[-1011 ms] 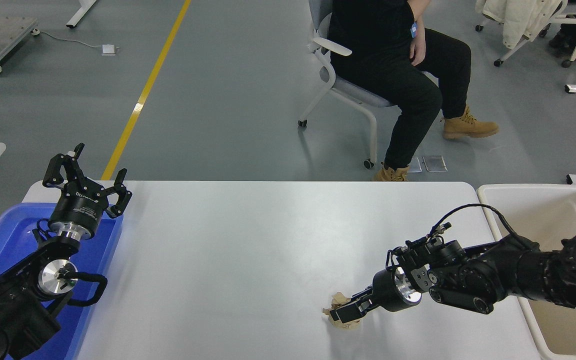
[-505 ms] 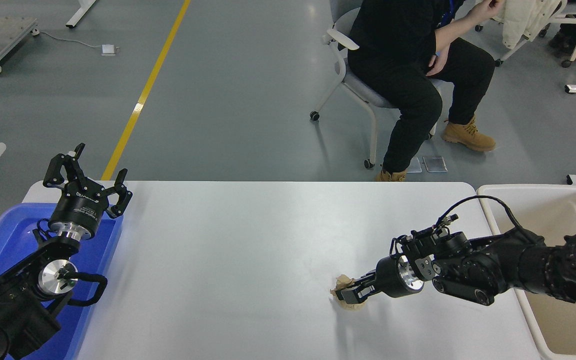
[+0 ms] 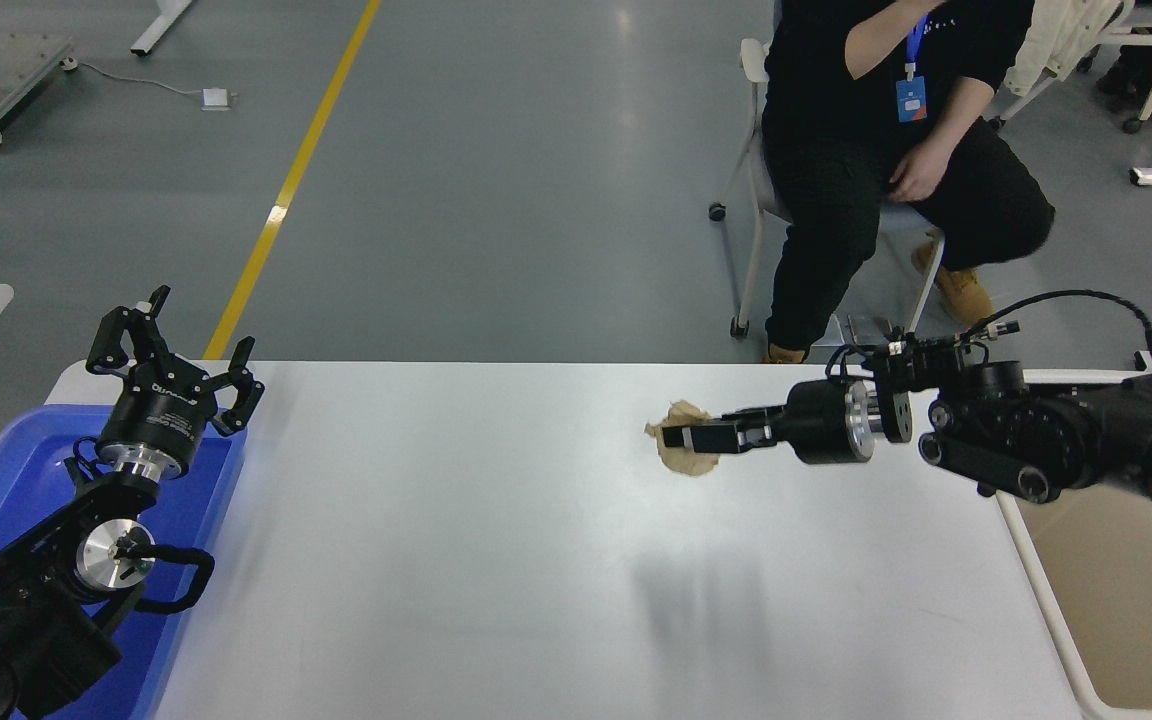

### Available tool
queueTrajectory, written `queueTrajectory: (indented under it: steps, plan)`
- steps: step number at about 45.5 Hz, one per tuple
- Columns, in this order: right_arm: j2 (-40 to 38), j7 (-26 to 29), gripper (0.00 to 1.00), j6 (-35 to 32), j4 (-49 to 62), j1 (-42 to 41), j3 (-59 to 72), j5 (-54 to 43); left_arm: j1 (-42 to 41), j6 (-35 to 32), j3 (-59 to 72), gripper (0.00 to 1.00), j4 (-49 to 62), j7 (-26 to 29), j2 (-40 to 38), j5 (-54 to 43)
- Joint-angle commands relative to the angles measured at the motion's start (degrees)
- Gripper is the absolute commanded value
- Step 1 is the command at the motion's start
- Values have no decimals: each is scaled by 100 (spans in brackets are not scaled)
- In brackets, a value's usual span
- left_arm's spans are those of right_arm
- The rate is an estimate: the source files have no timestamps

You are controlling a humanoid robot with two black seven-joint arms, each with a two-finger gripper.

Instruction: Clean the table surface

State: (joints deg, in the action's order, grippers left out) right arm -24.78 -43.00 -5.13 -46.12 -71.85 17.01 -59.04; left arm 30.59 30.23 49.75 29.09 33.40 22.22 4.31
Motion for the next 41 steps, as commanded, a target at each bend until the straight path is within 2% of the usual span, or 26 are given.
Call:
queueTrajectory:
  steps: [1,11,18,23,33,41]
  plan:
    - [-563,-200,0,-23,480,-93,-1436,446,0,0,0,100,0,0,2,0]
    - [-519,-165,0,-23,1956,285,-2070,498,0,0,0,100,0,0,2,0]
    - [-299,-51,0,-41,3336,452,-2017,1121,0,0,0,100,0,0,-7,0]
    - [-238,361,0,-41,4031,619,-2026,1491,0,0,0,100,0,0,2,0]
    - [-369,1522,0,-41,4699,1103,-2017,2308,0,0,0,100,0,0,-7,0]
    - [-571,1654,0,21,4954,1419,-2008,2871,0,9,0,100,0,0,2,0]
